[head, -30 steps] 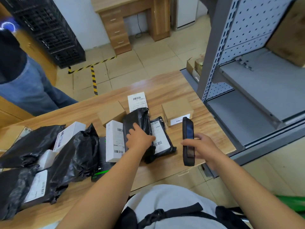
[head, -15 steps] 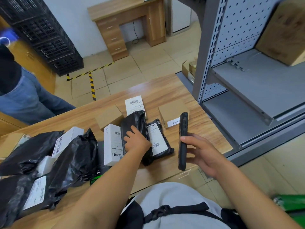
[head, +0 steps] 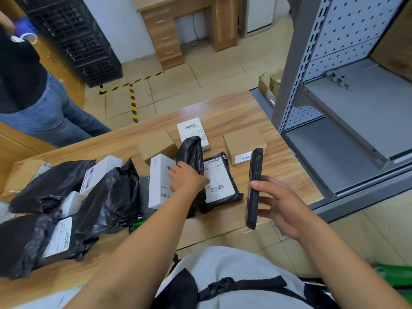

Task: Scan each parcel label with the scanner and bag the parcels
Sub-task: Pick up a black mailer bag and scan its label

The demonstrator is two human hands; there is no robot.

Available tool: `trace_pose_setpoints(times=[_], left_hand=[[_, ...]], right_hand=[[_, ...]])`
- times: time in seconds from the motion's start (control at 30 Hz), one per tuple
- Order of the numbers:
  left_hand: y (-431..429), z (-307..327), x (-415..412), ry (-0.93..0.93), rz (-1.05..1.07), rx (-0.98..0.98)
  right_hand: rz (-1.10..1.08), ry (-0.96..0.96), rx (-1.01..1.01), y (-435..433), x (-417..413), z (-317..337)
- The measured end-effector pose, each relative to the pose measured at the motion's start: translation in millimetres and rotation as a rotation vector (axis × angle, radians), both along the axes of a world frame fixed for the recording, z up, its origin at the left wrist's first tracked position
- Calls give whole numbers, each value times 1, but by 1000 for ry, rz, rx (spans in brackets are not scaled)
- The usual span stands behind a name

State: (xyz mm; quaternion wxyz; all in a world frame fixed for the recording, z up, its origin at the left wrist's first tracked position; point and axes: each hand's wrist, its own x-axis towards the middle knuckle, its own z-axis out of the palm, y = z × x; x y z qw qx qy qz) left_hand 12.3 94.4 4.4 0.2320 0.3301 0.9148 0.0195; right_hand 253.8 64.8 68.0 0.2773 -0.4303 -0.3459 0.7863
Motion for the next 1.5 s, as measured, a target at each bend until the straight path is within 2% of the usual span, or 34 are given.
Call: trace_pose_setpoints(times=[0.13, 0.47, 0.63, 0.77, 0.87, 1.03, 1.13, 1.23, 1.3, 1.37, 1.4, 1.5], left_hand=[[-11, 13, -33, -101, 41, 16], [-66, 33, -79, -661, 364, 418], [-85, 23, -68, -965, 475, 513], [-77, 15, -39, -1067, 509, 576], [-66, 6, -19, -1085, 444, 542], [-53, -10, -10, -1057, 324, 392], [-48, -20, -12, -958, 282, 322], [-42, -23, -9, -732, 225, 334], [-36, -22, -3, -459, 85, 315], [-30, -19, 7, -138, -97, 210], [-26, -17, 15, -44, -160, 161], [-15, -13, 40, -21, -196, 29]], right_hand=[[11, -15, 16, 2, -4, -1], [24, 11, 2, 2, -27, -3], [47, 21, 17, 0, -32, -3], [26, 7, 23, -1, -29, -4], [9, 14, 17, -2, -24, -3], [-36, -2, 17, -4, -7, -5], [-84, 7, 6, -6, 5, -7], [-130, 10, -1, -10, 15, -9], [-148, -3, 3, -12, 21, -9], [-155, -30, 17, -14, 24, -8], [-163, -48, 22, -14, 25, -8], [-179, -100, 51, -16, 27, -6]])
